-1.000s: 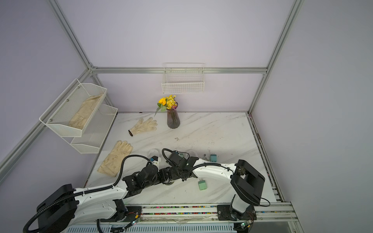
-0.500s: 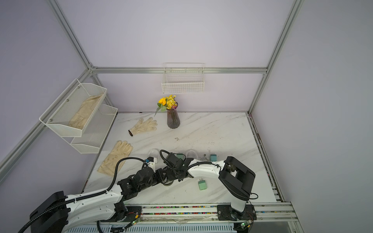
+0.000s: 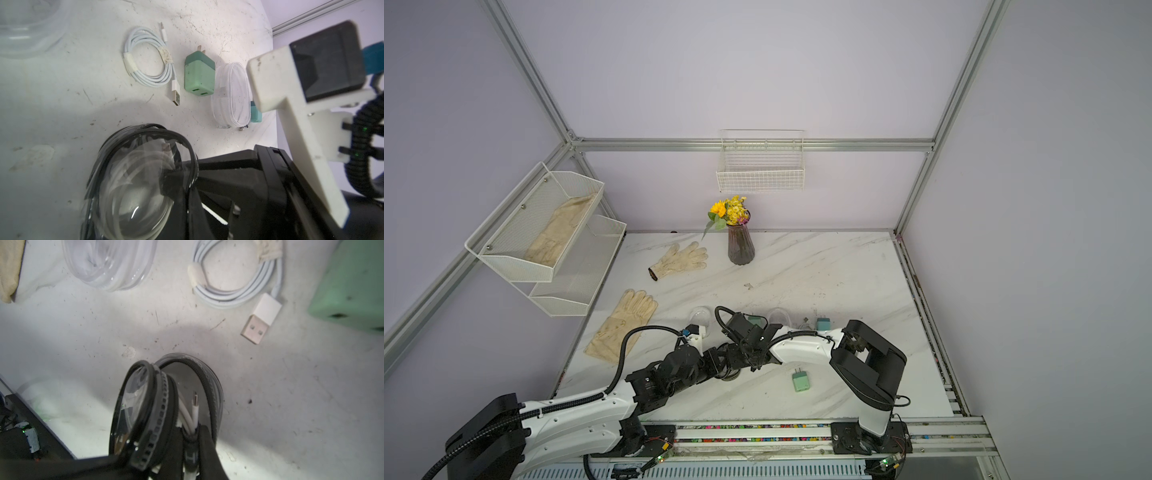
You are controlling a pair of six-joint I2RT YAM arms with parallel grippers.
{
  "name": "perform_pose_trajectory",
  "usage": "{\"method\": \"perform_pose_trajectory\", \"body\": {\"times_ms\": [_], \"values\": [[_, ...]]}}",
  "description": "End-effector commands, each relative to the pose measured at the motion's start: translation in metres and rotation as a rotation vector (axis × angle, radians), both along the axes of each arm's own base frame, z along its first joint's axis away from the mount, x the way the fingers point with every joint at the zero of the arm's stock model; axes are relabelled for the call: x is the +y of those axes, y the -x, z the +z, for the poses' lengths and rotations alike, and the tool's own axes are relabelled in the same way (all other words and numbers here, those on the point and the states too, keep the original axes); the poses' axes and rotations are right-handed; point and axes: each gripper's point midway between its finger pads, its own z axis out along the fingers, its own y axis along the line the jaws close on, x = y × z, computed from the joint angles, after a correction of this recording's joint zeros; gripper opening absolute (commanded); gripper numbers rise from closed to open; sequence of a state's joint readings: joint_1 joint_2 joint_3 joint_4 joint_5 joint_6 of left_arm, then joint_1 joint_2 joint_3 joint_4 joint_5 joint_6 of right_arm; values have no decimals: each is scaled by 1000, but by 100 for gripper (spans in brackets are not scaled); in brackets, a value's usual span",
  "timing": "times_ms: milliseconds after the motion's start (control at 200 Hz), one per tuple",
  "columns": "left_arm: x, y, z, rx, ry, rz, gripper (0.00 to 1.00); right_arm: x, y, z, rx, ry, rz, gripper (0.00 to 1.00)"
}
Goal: Pack away charging kits
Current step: Place the charging cable in the storage bag.
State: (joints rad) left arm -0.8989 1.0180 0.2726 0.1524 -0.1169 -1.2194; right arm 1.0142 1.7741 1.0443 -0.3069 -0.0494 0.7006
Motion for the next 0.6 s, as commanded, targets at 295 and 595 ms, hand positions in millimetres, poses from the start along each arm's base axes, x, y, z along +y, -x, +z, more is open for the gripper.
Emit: {"method": "perform_pose_trajectory", "body": {"times_ms": [295, 595], "values": [[-4, -8, 10, -44, 7, 9, 0, -12, -3, 3, -10, 33, -28, 20], [-10, -10, 4, -11, -33, -5, 0, -12, -5, 40, -42, -42, -46, 29]]}}
